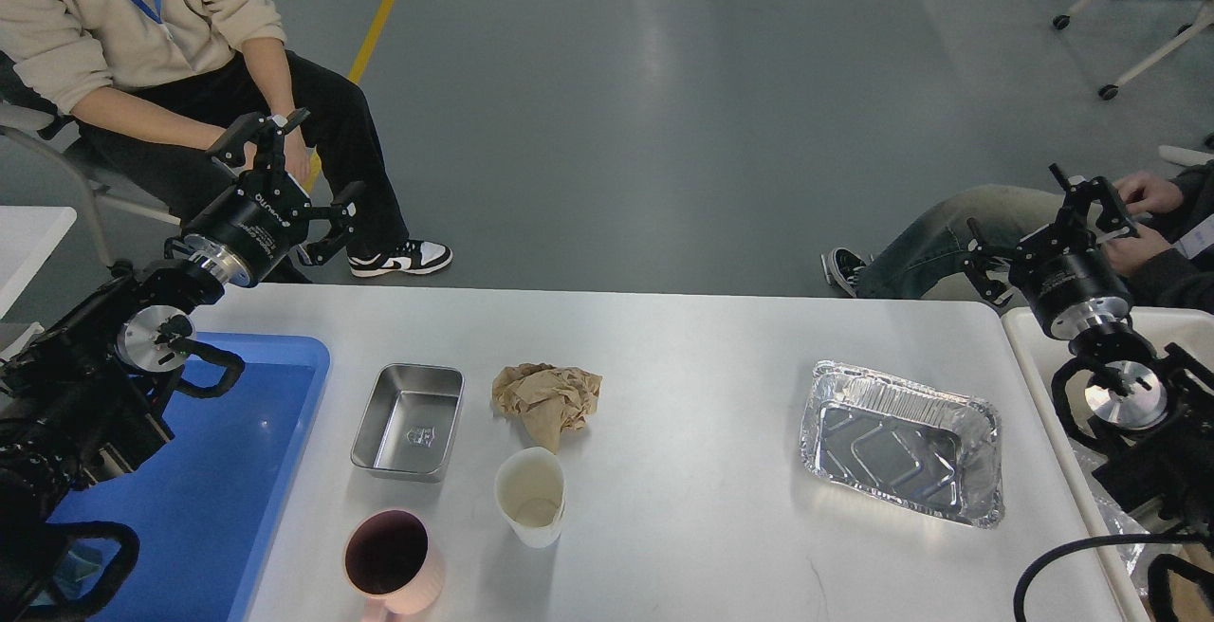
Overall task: Tidy desktop
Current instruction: 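Move the left gripper down toward the pink mug near the bin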
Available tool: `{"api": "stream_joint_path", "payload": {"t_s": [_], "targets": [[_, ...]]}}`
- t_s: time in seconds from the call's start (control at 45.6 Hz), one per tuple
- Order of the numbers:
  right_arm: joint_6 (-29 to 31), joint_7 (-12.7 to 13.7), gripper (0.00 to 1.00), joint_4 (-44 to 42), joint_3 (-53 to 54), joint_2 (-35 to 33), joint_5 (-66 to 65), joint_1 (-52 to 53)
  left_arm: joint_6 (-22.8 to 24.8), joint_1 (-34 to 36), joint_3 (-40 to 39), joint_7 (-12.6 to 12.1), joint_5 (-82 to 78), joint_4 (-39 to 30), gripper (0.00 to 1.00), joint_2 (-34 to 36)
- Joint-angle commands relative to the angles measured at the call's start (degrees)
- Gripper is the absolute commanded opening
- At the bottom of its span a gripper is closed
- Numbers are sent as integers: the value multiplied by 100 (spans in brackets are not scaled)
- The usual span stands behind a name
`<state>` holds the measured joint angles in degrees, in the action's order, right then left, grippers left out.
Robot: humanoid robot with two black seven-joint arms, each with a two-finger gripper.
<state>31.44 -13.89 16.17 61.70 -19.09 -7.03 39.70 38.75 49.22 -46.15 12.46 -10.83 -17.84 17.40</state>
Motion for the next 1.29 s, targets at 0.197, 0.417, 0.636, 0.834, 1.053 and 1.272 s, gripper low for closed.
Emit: {"api": "stream_joint_path", "payload": {"t_s": [0.197, 0.417, 0.636, 0.834, 1.053, 1.272], "targets": [[2, 0, 100, 27, 0, -16, 0, -6, -34, 18, -17, -7, 54, 61, 97, -9], [11, 0, 100, 71, 0, -33, 0, -33, -482, 35, -114, -68, 134, 88, 97, -79], [11, 0, 100, 71, 0, -16, 0, -24, 333, 35, 272, -60, -15, -35, 97, 8], [3, 0, 100, 79, -18, 11, -193, 2, 687, -61, 861, -375, -209, -1342, 97, 1518], [2, 0, 100, 79, -26, 81, -202, 2, 440, -1282, 1134, -833, -235, -4621, 97, 4656], [2, 0, 100, 79, -53, 125, -211, -33, 677, -1766, 1152, -833, -227, -6231, 97, 6705]]}}
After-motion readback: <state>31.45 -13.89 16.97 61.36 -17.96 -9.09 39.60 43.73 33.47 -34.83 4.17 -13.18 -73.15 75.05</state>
